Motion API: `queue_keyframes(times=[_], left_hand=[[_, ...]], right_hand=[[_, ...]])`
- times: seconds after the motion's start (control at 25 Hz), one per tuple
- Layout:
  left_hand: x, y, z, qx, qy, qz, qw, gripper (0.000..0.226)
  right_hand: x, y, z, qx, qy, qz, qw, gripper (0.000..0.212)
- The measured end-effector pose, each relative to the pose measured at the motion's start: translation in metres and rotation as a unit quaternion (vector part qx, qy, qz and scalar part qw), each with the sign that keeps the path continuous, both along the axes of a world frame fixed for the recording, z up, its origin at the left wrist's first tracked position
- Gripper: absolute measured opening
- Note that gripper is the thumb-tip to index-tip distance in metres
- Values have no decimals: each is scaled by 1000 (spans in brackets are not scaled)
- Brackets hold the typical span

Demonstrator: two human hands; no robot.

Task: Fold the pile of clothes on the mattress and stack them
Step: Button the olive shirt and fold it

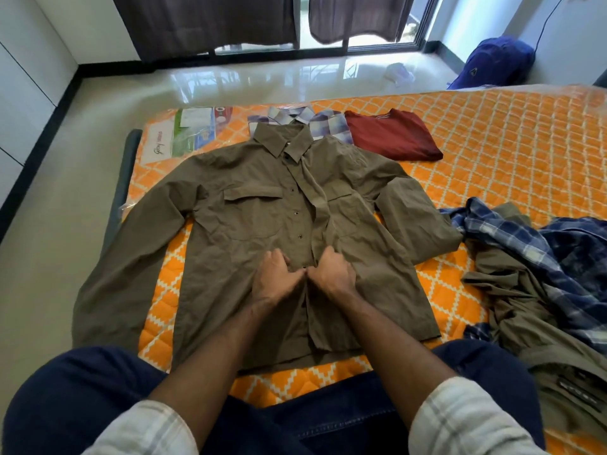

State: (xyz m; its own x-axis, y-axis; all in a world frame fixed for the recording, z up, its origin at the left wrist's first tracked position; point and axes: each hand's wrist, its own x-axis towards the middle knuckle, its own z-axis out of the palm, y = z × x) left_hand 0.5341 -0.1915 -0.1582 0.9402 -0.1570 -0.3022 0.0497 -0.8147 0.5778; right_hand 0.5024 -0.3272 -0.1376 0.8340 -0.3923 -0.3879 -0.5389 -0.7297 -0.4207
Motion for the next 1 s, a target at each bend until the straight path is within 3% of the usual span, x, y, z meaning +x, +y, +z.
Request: queue_keyframes(times=[0.08,0.16,0.24,0.36,0.52,0.64,1.0], left_hand=[[-11,-7,-6,39,-49,30,998,59],[-17,-16,-9,73,-82,65,992,65],[-16,-22,-10,86,-78,76,990,62],[-15,-20,-10,74,-74,65,992,43],[-15,-14,-8,71,-67,52,994,23],[-16,-13,-9,16,-59,93,994,11],[-25,-11,-29,-77,-72,181,978,6]], right_hand=[[-5,-14,-12,63,-40,-31,997,28],[-14,-29,-24,193,-72,-87,975,16],[-23,-38,-29,295,-96,-127,942,15],[-27,-36,-28,346,-117,-131,922,8],[-18,-25,-25,366,-101,-180,907,7],[-13,-10,-26,382,-109,-220,891,8],[-9,17,-44,278,-139,-235,921,10]])
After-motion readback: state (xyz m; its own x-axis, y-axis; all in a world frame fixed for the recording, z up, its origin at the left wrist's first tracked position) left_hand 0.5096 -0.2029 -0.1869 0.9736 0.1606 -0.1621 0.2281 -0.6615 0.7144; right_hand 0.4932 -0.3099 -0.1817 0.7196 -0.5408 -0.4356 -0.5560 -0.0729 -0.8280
